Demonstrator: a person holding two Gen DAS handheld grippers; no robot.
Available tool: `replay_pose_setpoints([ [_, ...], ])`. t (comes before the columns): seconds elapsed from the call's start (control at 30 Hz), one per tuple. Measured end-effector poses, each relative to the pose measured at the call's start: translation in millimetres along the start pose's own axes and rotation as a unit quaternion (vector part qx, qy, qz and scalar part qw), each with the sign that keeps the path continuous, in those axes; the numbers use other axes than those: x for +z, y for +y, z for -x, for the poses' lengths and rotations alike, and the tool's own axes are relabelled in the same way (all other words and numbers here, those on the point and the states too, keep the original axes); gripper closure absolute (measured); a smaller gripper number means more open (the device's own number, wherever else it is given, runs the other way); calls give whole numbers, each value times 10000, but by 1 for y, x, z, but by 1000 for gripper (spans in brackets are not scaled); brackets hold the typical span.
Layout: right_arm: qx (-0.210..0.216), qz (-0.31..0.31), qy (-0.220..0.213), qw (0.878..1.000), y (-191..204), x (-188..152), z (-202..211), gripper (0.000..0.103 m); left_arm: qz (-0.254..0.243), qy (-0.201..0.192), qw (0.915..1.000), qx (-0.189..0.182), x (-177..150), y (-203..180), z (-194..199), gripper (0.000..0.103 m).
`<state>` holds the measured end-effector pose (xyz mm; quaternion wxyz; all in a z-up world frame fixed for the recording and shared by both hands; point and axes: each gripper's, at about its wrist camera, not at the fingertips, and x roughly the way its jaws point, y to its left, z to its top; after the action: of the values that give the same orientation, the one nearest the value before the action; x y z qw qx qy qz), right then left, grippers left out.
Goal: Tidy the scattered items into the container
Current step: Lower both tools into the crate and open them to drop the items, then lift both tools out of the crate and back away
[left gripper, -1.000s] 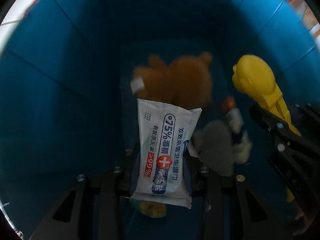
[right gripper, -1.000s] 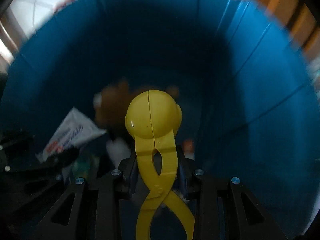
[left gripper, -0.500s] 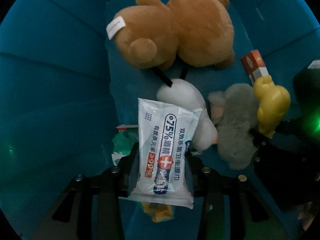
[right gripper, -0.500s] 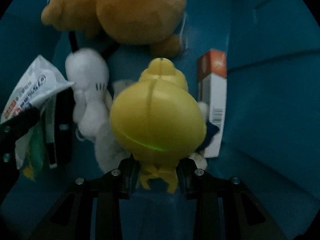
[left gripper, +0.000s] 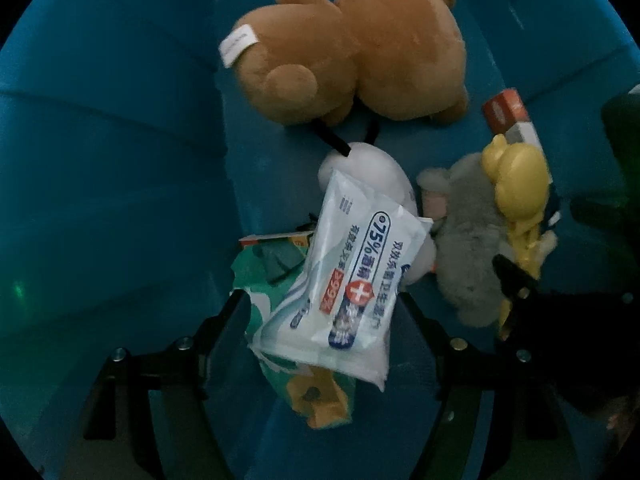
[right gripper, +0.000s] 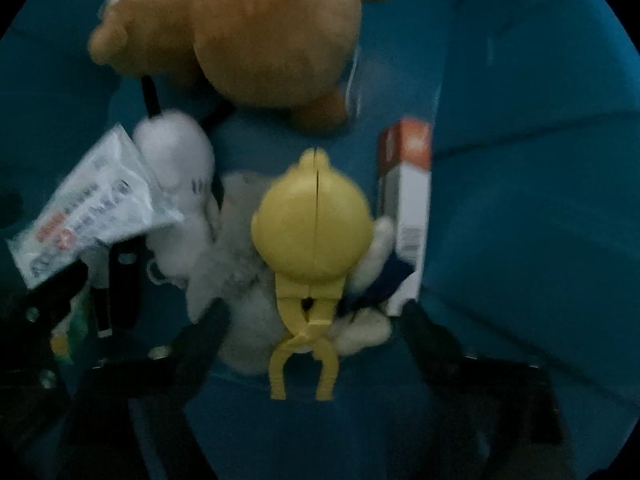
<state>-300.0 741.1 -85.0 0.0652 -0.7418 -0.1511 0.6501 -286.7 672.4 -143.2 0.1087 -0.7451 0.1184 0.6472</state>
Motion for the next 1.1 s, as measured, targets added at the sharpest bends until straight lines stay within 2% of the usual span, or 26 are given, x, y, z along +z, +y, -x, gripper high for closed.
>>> replay_pose_setpoints([
  [0.17, -26, 168, -234, 9996, 1, -9, 38, 0, 70, -198, 9997, -100, -11, 9, 32, 30],
  [0.33, 182, 525, -529, 9971, 0, -39, 78, 0, -66, -525, 9982, -298, -39, 32, 67, 30],
  [0.4, 172, 570, -734, 9955, -4, -41, 102, 0, -58, -694, 9969, -376, -43, 44, 78, 30],
  [0.57, 80, 690, -1207, 9903, 9, -66, 144, 0, -157, -1239, 9908, -529, -82, 54, 119, 30],
  [0.73, 37, 656, -1699, 9833, 29, -109, 181, 0, -349, -1963, 9778, -640, -130, 66, 165, 30],
  [0.87, 102, 477, -2185, 9746, 47, -151, 207, 0, -355, -2678, 9614, -519, -183, 85, 195, 30],
  [0.97, 128, 284, -2525, 9671, 63, -181, 217, 0, -412, -3314, 9420, -336, -227, 103, 209, 30],
  [1.1, 154, 62, -2974, 9546, 87, -218, 226, 0, -340, -3947, 9178, -249, -273, 126, 208, 30],
])
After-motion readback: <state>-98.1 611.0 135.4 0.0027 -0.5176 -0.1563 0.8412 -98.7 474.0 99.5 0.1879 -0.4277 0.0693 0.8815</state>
